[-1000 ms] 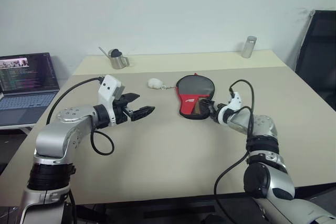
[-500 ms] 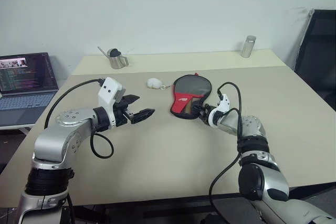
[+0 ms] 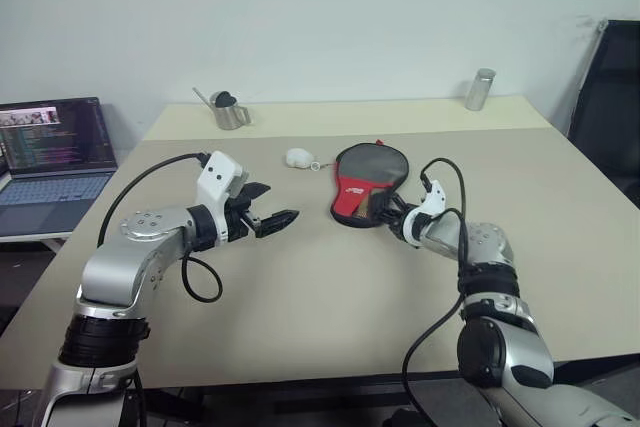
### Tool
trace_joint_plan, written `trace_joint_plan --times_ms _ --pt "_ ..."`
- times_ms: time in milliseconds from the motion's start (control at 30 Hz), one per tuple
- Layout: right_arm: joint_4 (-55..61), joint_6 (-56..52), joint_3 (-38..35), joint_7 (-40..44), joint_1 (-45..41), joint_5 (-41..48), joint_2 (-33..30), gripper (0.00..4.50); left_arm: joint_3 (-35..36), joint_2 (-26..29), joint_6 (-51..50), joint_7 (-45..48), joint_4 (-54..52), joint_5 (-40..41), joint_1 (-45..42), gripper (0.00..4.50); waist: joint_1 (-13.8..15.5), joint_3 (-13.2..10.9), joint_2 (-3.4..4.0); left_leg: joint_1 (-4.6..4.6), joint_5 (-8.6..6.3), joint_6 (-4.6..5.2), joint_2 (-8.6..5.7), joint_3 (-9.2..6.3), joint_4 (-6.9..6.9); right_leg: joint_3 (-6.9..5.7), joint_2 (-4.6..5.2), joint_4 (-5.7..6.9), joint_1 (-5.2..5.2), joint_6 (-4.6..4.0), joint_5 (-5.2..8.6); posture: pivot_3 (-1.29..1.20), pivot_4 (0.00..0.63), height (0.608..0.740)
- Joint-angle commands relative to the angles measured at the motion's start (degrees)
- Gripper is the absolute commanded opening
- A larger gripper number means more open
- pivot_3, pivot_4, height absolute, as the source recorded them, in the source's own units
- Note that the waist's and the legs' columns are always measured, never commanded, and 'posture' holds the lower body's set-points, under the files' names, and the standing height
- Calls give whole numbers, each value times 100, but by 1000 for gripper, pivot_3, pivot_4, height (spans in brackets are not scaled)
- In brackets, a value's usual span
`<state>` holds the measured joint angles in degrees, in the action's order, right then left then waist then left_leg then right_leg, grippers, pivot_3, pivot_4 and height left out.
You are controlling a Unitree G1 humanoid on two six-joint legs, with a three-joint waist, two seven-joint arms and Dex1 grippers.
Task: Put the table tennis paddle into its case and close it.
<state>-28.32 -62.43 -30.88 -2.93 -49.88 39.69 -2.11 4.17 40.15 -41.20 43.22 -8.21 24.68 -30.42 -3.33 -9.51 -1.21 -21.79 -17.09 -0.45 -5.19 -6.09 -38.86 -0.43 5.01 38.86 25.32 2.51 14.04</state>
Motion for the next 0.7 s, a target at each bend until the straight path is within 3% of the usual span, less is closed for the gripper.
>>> trace_joint_plan --times_ms 33,200,433,700 --pt "1114 -1380 254 65 352 446 -166 26 -16 -3 196 41 53 -79 -170 4500 24 0 0 -3 0 0 0 -3 0 -2 0 -3 0 0 0 0 150 740" --pt "2647 -2976 790 610 1197 1276 -852 26 -201 -31 368 213 303 -185 -287 4500 68 0 1 -7 -1 2 -1 -4 1 -6 2 -9 -1 0 0 0 150 740" --pt "3998 -3007 2070 1506 2562 2620 -2673 26 -474 -180 620 450 753 -350 -620 4500 127 -1 -1 -2 -8 14 -2 -1 1 -10 1 -14 -8 4 2 0 150 740" --pt "4712 -3007 2196 1704 3309 3333 -3237 26 -628 -295 807 647 1080 -506 -853 4500 160 -2 -5 -1 -10 18 -2 -7 -3 -17 2 -16 -16 5 3 0 150 740"
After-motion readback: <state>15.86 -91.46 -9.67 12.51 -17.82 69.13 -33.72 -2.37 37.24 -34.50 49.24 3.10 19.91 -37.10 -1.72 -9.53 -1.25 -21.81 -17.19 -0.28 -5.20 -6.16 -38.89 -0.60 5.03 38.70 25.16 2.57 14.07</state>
